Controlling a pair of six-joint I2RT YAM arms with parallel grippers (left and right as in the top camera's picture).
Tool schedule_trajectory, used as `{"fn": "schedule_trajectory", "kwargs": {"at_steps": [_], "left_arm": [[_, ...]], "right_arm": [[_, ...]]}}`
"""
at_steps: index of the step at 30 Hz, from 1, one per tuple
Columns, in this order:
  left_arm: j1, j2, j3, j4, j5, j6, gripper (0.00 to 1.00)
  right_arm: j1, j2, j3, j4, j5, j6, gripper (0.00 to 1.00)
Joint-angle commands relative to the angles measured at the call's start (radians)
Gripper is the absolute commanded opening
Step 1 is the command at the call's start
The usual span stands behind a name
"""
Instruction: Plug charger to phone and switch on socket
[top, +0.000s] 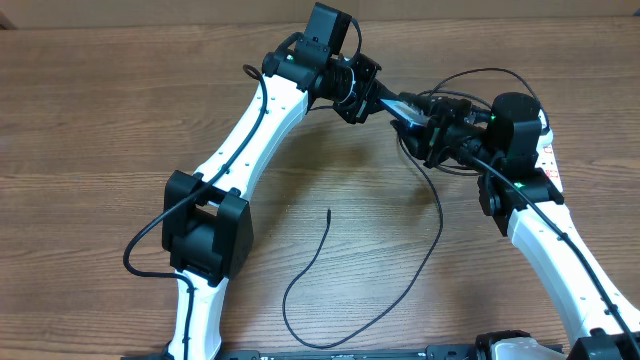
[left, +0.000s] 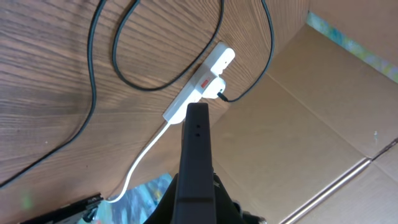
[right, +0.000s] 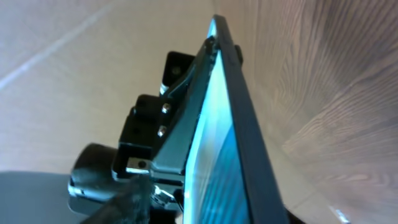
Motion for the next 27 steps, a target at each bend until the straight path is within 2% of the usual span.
{"fn": "schedule_trajectory", "kwargs": {"at_steps": [1, 5, 15, 21, 27], "left_arm": [[-0.011, -0.001, 0.015, 0.002, 0.02, 0.021, 0.04], [0.0, -0.001, 0.015, 0.002, 0.019, 0.034, 0.04], [0.085, -0.001, 0.015, -0.021, 0.082, 0.138, 0.04], [0.166, -0.001, 0.015, -0.031, 0.199, 0.278, 0.04], [0.243, -0.001, 0.015, -0.074, 0.357, 0.482, 0.04]], "right_arm": [[0.006, -0.007, 0.019, 0.007, -0.01, -0.024, 0.59], [0.006, -0.007, 0.019, 0.008, -0.01, -0.052, 0.77], [0.005, -0.007, 0.019, 0.014, -0.029, -0.181, 0.98], [0.005, -0.007, 0.019, 0.013, -0.037, -0.262, 1.0], [0.005, -0.007, 0.019, 0.014, -0.044, -0.377, 1.0]]}}
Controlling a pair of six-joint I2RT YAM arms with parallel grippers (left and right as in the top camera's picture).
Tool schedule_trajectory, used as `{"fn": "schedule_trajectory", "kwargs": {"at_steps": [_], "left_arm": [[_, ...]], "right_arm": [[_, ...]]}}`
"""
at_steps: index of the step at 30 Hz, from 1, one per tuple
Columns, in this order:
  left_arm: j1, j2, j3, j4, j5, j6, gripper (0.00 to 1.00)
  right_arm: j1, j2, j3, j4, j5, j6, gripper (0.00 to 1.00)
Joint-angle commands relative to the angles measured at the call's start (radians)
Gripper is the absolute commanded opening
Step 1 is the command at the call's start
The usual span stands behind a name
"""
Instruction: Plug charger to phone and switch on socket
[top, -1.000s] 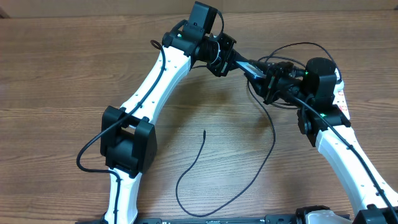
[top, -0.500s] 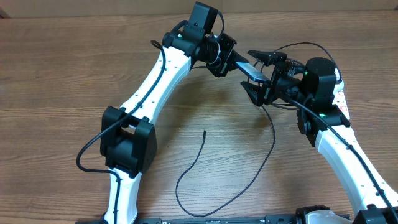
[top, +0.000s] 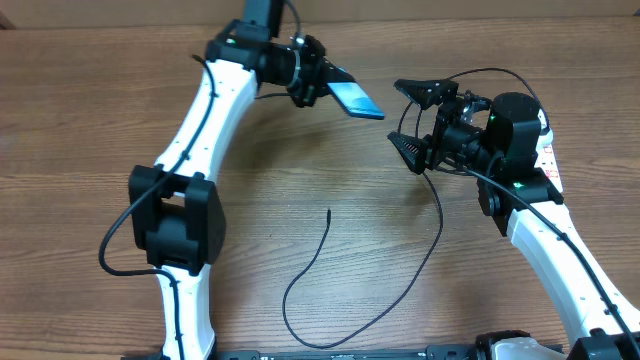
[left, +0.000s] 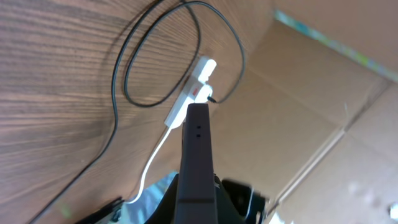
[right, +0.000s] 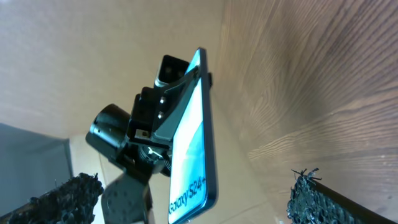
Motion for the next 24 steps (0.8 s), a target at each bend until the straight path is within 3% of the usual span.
{"fn": "schedule_trajectory", "kwargs": {"at_steps": [1, 8, 15, 24], "left_arm": [[0.04, -0.001, 0.015, -0.012, 0.188, 0.209, 0.04], [0.13, -0.001, 0.015, -0.066, 0.35, 0.444, 0.04], [0.214, -0.001, 0.015, -0.21, 0.386, 0.625, 0.04], [0.256, -0.001, 0.015, -0.328, 0.388, 0.761, 0.05]], "right_arm": [[0.004, -0.007, 0.019, 0.007, -0.011, -0.112, 1.0], [0.004, -0.008, 0.019, 0.013, -0.024, -0.188, 1.0], [0.004, -0.008, 0.068, 0.014, -0.106, -0.241, 0.99], [0.016, -0.008, 0.265, -0.293, -0.069, -0.417, 0.99]]}}
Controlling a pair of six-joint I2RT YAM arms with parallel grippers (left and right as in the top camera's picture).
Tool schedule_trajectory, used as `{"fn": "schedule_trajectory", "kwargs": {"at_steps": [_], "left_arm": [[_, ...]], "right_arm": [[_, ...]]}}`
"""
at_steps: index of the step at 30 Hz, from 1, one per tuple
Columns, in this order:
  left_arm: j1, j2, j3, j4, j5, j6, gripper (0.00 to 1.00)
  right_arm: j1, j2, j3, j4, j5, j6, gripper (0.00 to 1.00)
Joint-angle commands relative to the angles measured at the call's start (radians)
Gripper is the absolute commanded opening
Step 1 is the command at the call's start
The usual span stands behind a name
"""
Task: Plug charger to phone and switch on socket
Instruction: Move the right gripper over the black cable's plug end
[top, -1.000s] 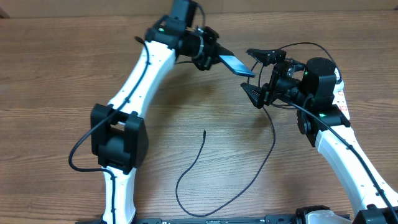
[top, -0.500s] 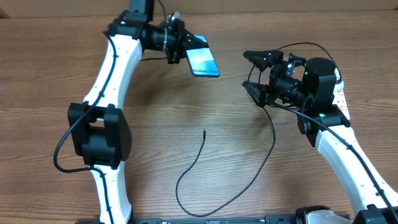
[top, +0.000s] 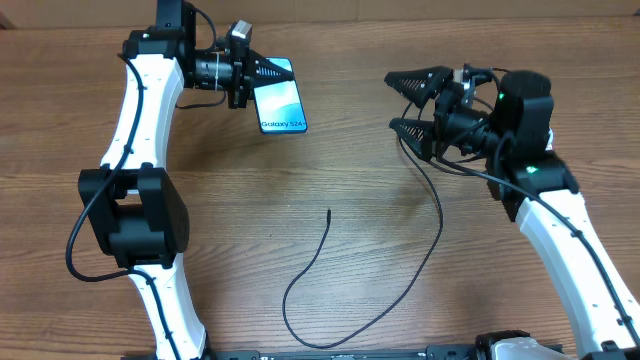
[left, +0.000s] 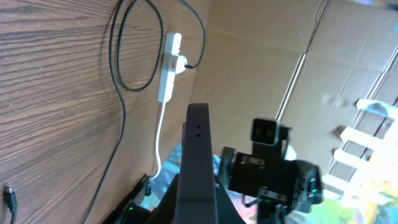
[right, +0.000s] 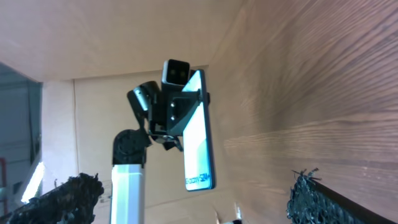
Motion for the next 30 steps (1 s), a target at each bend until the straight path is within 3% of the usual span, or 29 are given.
{"fn": "schedule_trajectory", "kwargs": {"at_steps": [1, 12, 23, 30], "left_arm": [[0.014, -0.001, 0.015, -0.019, 0.057, 0.101, 0.05], [0.071, -0.001, 0.015, -0.026, 0.054, 0.104, 0.04], [0.104, -0.001, 0.015, -0.053, 0.053, 0.13, 0.04], [0.105, -0.001, 0.015, -0.065, 0.05, 0.156, 0.04]], "right_arm": [[0.021, -0.008, 0.1, -0.106, 0.042, -0.142, 0.99], [0.2, -0.005, 0.319, -0.485, 0.385, -0.345, 0.99], [0.449, 0.196, 0.446, -0.744, 0.663, -0.351, 0.99], [0.576, 0.316, 0.499, -0.934, 0.849, -0.258, 0.99]]}}
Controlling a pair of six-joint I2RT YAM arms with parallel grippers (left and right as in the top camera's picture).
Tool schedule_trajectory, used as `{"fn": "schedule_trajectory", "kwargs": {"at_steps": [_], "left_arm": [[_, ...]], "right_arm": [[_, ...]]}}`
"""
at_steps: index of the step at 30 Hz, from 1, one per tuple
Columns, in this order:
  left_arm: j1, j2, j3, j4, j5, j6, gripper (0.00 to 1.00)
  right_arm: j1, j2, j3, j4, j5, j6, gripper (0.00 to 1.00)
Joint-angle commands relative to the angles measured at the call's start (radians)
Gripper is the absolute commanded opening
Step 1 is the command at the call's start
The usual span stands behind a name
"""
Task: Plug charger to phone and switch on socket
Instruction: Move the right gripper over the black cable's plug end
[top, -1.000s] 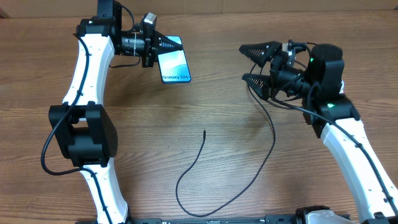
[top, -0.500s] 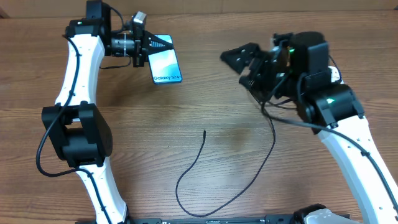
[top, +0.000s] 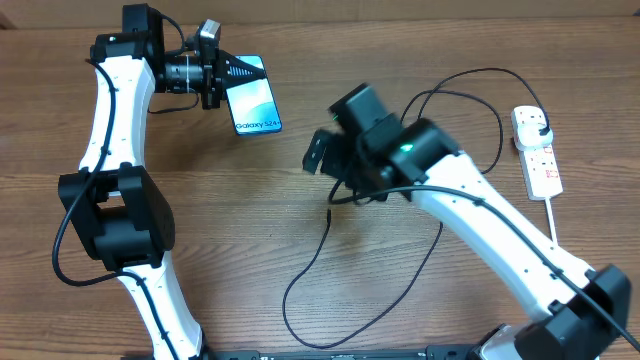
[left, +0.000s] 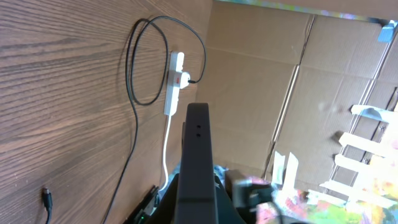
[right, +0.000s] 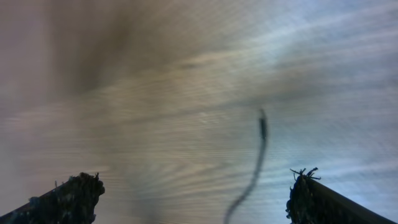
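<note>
My left gripper (top: 228, 78) is at the back left, shut on the phone (top: 252, 100), which hangs above the table with its lit screen up. In the left wrist view the phone (left: 198, 155) shows edge-on between the jaws. My right gripper (top: 322, 165) stands open over the middle of the table, just behind the free plug end of the black charger cable (top: 329, 213). The blurred right wrist view shows that cable end (right: 262, 127) ahead of the open fingers (right: 69, 198). The white socket strip (top: 535, 150) with its red switch lies at the right, the cable plugged into it.
The black cable (top: 440, 225) loops across the table's middle and back right. A white lead (top: 549, 215) runs from the strip toward the front right. Cardboard walls (left: 261, 74) stand beyond the table's edges.
My right arm has moved from the right side to the table's middle, its open gripper now near the cable's free end. The left gripper with the phone has shifted slightly left. The socket strip is now uncovered.
Both grippers met at the phone in the air at the back middle. Then my right gripper was open and apart while the left held the phone. The left then had it at the back left, and now the right gripper is by the cable end.
</note>
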Motion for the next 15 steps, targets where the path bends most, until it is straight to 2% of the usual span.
{"fn": "schedule_trajectory", "kwargs": {"at_steps": [1, 5, 15], "left_arm": [[0.003, -0.001, 0.015, -0.003, 0.044, 0.029, 0.04], [0.012, -0.001, 0.015, -0.002, 0.04, 0.029, 0.04], [0.05, -0.001, 0.015, -0.021, 0.026, 0.029, 0.04]], "right_arm": [[0.042, 0.029, 0.039, -0.07, 0.164, 0.077, 0.99], [0.063, 0.073, 0.039, -0.129, 0.181, 0.116, 0.99], [0.101, 0.188, 0.034, -0.122, 0.166, 0.116, 1.0]]}}
